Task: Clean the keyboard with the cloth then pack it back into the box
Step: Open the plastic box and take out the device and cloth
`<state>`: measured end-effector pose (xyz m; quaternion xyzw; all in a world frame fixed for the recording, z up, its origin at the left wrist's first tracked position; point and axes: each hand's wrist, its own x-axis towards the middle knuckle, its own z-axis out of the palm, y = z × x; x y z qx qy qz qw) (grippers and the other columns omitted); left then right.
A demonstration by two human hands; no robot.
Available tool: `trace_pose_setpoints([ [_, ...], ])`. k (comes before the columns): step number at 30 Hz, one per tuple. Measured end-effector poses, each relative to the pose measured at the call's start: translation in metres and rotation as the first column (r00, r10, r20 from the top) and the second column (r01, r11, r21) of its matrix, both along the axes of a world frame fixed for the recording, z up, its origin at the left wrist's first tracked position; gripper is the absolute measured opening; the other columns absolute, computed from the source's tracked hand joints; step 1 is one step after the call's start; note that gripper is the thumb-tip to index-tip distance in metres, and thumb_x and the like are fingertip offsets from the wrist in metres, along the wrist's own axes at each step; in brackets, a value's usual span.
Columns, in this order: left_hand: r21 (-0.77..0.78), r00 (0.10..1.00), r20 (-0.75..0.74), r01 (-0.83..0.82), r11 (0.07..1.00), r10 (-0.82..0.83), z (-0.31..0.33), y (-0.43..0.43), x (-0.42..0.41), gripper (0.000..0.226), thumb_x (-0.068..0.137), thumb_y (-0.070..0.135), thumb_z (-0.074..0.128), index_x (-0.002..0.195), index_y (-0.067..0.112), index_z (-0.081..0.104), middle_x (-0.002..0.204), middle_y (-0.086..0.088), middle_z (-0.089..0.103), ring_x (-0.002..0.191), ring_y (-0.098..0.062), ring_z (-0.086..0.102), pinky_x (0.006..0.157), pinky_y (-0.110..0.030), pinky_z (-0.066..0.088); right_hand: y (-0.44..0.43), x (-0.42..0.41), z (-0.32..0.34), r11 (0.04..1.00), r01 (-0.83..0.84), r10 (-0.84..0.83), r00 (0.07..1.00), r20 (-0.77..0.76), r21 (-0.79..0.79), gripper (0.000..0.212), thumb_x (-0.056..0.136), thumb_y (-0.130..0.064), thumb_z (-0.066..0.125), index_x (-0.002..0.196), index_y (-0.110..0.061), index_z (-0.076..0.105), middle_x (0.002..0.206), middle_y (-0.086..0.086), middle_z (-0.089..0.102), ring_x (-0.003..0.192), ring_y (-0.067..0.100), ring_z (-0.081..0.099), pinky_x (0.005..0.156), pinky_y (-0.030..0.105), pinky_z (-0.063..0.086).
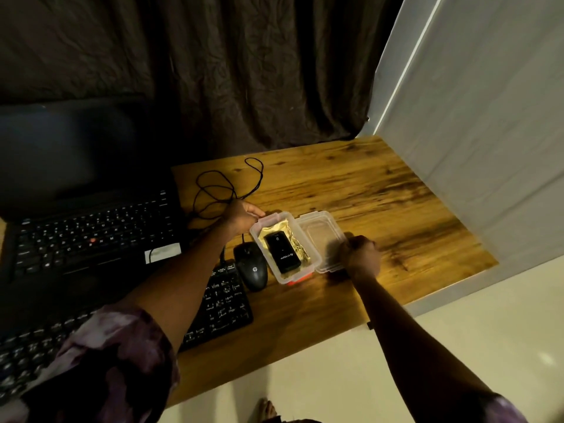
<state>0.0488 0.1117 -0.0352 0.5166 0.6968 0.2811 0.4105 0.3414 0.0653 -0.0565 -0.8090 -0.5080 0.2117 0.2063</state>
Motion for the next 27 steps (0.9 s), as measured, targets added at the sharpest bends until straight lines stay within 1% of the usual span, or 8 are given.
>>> trace_pose_setpoints([
  [4, 0.062, 1.000, -0.015, -0.006, 0.998, 0.007, 0.002, -0.001, 0.000, 0.019, 0.086, -0.006, 0.066, 0.104, -0.003, 0.072, 0.107, -0.018, 0.072, 0.089, -0.019, 0.065, 0.076, -0.025, 0.050, -0.014, -0.021, 0.021, 0.950, -0.155, 0.128, 0.985, 0.113, 0.270, 0.033, 0.089, -0.033, 0.062, 0.112, -0.009, 0.064, 0.116, 0.018, 0.058, 0.107, 0.037, 0.055, 0.086, 0.043, 0.050],
  [7, 0.119, 1.000, -0.014, -0.026, 0.993, 0.028, 0.002, -0.002, 0.002, 0.021, 0.085, -0.007, 0.064, 0.104, -0.002, 0.071, 0.105, -0.018, 0.072, 0.095, -0.023, 0.067, 0.082, -0.028, 0.052, -0.025, -0.062, 0.047, 0.807, -0.439, 0.417, 0.897, 0.146, 0.396, 0.022, 0.090, -0.026, 0.059, 0.104, -0.011, 0.067, 0.105, 0.013, 0.065, 0.098, 0.028, 0.060, 0.081, 0.040, 0.054],
  [10, 0.182, 0.992, -0.074, -0.091, 0.979, 0.106, 0.006, -0.006, 0.003, 0.021, 0.087, -0.006, 0.062, 0.105, -0.001, 0.071, 0.107, -0.015, 0.071, 0.101, -0.027, 0.066, 0.083, -0.031, 0.051, -0.032, -0.102, 0.062, 0.776, -0.599, 0.590, 0.800, 0.106, 0.198, 0.024, 0.092, -0.033, 0.058, 0.104, -0.013, 0.065, 0.100, 0.009, 0.066, 0.089, 0.025, 0.066, 0.075, 0.032, 0.056],
  [14, 0.316, 0.973, -0.138, -0.136, 0.939, 0.187, 0.007, -0.015, -0.003, 0.041, 0.076, -0.022, 0.053, 0.106, 0.001, 0.070, 0.110, -0.009, 0.067, 0.104, -0.023, 0.064, 0.077, -0.029, 0.051, -0.037, -0.121, 0.064, 0.807, -0.587, 0.580, 0.771, 0.263, -0.063, 0.044, 0.092, -0.044, 0.057, 0.120, -0.011, 0.054, 0.114, 0.012, 0.062, 0.104, 0.030, 0.063, 0.083, 0.036, 0.051],
  [19, 0.365, 0.972, -0.170, -0.090, 0.926, 0.162, 0.011, -0.031, -0.015, 0.051, 0.073, -0.020, 0.053, 0.116, 0.004, 0.065, 0.119, -0.009, 0.063, 0.101, -0.023, 0.063, 0.077, -0.026, 0.052, -0.032, -0.121, 0.064, 0.823, -0.549, 0.567, 0.779, 0.268, -0.148, 0.055, 0.085, -0.054, 0.065, 0.120, -0.013, 0.056, 0.119, 0.010, 0.062, 0.108, 0.026, 0.061, 0.087, 0.034, 0.049],
  [21, 0.336, 0.972, -0.170, -0.097, 0.937, 0.161, 0.014, -0.040, -0.015, 0.047, 0.077, -0.014, 0.053, 0.117, 0.008, 0.066, 0.111, -0.006, 0.065, 0.082, -0.015, 0.063, 0.062, -0.012, 0.045, -0.032, -0.119, 0.066, 0.826, -0.550, 0.558, 0.773, 0.301, -0.119, 0.060, 0.081, -0.060, 0.064, 0.118, -0.013, 0.058, 0.116, 0.009, 0.061, 0.105, 0.025, 0.061, 0.084, 0.033, 0.048],
  [24, 0.351, 0.979, -0.101, -0.131, 0.927, 0.176, 0.019, -0.054, -0.010, 0.033, 0.087, -0.005, 0.051, 0.108, 0.013, 0.070, 0.104, -0.003, 0.069, 0.078, -0.012, 0.065, 0.066, -0.020, 0.052, -0.031, -0.118, 0.073, 0.863, -0.505, 0.499, 0.851, 0.163, -0.003, 0.068, 0.071, -0.072, 0.058, 0.108, -0.015, 0.065, 0.103, 0.005, 0.066, 0.096, 0.023, 0.064, 0.078, 0.030, 0.050],
  [27, 0.369, 0.979, 0.070, -0.202, 0.907, 0.190, 0.024, -0.067, -0.004, 0.026, 0.092, 0.000, 0.054, 0.092, 0.021, 0.070, 0.098, -0.002, 0.072, 0.088, -0.022, 0.070, 0.079, -0.036, 0.057, -0.025, -0.127, 0.079, 0.923, -0.356, 0.384, 0.885, -0.263, 0.148, 0.068, 0.060, -0.076, 0.058, 0.096, -0.021, 0.072, 0.089, -0.005, 0.073, 0.085, 0.014, 0.069, 0.077, 0.034, 0.058],
])
